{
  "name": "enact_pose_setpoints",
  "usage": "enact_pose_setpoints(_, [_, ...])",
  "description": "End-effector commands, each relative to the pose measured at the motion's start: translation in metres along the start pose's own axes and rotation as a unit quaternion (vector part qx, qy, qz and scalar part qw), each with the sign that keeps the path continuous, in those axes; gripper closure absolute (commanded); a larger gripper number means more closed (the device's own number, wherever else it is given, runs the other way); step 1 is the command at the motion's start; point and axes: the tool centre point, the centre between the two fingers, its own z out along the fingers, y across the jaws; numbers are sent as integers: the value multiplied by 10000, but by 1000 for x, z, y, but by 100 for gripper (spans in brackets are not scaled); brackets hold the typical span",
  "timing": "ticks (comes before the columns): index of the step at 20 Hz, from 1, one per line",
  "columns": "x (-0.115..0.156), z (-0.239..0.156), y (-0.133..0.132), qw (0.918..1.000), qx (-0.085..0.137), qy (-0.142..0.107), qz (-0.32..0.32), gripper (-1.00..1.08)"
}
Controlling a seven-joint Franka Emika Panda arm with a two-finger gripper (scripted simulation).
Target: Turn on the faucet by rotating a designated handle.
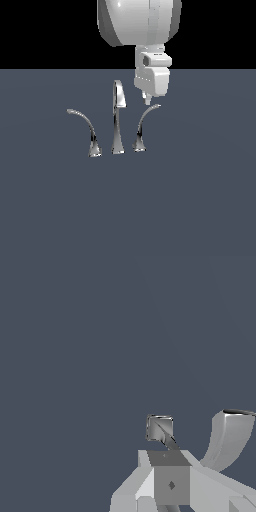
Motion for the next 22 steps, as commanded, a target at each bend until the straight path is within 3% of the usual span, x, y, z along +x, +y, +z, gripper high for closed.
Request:
enact_pose_setpoints(1, [7,6,-3,9999,3,-2,148,108])
enact_pose_setpoints(15, [12,10,-5,9997,6,-13,243,108])
enact_pose_setpoints(22, [20,10,19,9997,6,-13,243,108])
